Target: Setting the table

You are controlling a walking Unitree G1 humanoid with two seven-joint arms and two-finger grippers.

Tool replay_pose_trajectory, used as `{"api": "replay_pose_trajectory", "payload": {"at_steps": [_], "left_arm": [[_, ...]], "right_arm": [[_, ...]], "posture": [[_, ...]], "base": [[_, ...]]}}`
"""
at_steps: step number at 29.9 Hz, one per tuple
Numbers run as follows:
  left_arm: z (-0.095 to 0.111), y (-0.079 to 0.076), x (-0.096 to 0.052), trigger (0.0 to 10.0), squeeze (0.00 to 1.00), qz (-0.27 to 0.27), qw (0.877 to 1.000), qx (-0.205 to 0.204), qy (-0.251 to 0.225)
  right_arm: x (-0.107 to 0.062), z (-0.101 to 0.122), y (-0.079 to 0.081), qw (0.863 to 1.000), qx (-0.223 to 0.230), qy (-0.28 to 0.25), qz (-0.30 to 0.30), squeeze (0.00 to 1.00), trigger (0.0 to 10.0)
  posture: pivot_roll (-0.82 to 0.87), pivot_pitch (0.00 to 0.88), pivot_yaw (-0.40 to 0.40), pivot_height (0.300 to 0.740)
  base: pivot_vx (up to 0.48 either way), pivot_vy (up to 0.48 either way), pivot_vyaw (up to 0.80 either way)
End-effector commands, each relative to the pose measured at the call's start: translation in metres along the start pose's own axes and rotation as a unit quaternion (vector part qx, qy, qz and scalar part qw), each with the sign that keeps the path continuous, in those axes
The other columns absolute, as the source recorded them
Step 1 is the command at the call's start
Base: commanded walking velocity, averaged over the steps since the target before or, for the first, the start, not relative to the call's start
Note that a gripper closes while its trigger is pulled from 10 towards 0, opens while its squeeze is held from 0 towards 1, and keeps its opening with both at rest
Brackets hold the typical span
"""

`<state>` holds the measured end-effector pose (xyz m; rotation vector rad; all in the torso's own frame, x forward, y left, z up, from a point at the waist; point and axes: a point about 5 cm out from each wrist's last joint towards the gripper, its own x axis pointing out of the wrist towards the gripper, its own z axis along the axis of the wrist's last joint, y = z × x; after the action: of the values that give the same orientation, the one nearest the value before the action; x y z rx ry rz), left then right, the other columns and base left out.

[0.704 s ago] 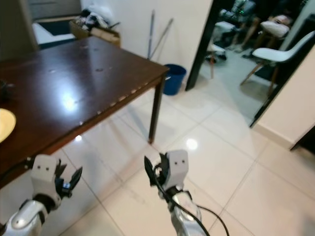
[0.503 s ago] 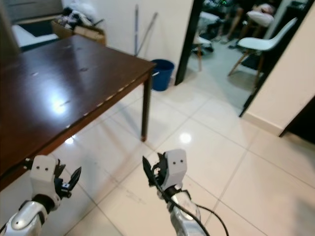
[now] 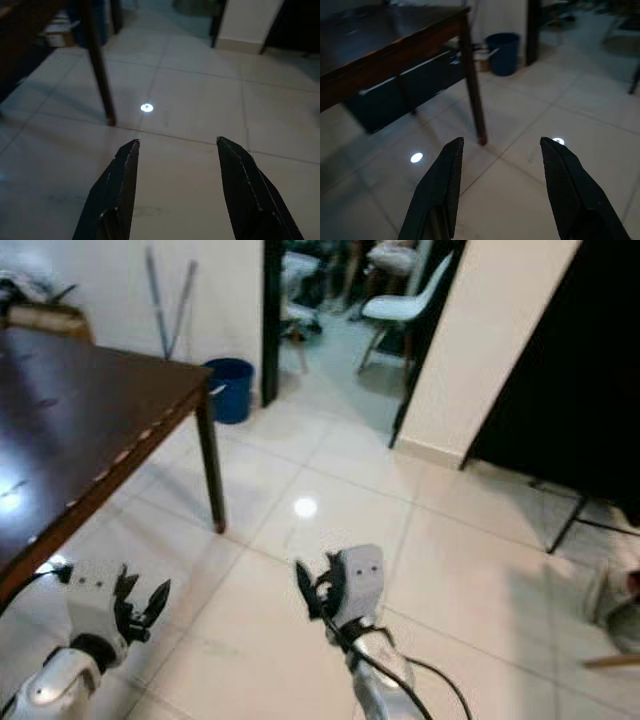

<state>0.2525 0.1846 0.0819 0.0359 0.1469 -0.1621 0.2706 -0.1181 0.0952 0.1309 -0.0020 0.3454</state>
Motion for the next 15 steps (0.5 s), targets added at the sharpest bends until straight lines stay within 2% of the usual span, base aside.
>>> {"api": "replay_pose_trajectory", "payload": {"at_steps": [1,15], "left_arm": [[-0.0058,0.0008,-0.0023,10.0,0.0,0.003,1.0,0.0,0.014],[-0.006,0.0007,-0.0025,10.0,0.0,0.003,1.0,0.001,0.014]], "right_arm": [[-0.0023,-0.0057,0.0023,1.0,0.004,0.013,0.001,0.0,10.0],[-0.0021,-0.006,0.0022,1.0,0.004,0.014,0.001,0.0,10.0]], "posture": [[-0.01,0.017,0.034,0.74],[-0.01,0.016,0.034,0.74]], "base": [[0.0,0.0,-0.8],[0.0,0.0,-0.8]]}}
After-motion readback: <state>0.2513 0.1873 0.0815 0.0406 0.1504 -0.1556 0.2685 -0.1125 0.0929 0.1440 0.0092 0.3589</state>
